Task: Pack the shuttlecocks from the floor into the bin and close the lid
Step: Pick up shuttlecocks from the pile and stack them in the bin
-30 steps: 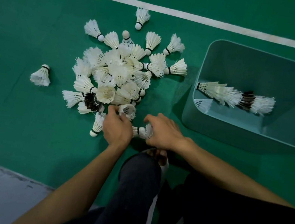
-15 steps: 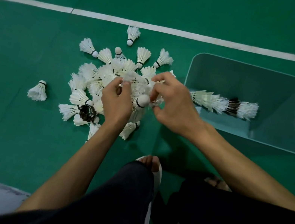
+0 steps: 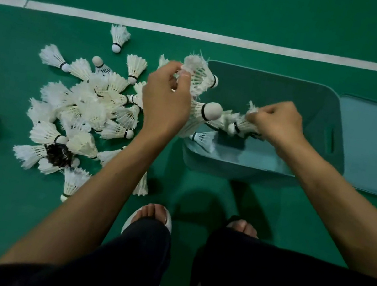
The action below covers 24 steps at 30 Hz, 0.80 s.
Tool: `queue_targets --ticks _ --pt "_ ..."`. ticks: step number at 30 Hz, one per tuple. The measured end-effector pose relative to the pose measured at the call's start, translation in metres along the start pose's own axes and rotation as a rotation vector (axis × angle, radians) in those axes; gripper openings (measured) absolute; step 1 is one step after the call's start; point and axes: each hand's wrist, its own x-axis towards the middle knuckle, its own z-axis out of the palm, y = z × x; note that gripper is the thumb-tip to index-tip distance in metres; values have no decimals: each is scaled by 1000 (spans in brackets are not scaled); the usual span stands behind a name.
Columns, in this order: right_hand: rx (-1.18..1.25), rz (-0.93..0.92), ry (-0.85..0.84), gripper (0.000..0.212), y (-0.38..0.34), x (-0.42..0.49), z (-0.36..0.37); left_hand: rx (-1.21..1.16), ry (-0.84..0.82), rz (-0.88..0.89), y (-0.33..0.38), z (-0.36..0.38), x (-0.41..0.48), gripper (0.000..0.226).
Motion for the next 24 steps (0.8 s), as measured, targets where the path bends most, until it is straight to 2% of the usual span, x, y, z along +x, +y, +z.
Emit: queue_targets --ticks 3,6,11,15,19,24 --pt "11 249 -186 12 25 26 13 127 -29 54 8 23 0 40" --pt "53 313 -277 2 37 39 31 209 10 92 8 37 2 25" --pt "91 480 -459 11 26 48 60 287 -26 108 4 42 9 21" --pt "155 546 -661 23 15 50 81 280 -29 124 3 42 10 20" --pt "300 605 -682 25 15 61 87 304 -66 127 1 46 13 18" --pt "348 610 -660 19 25 65 76 389 -223 115 -2 61 16 18"
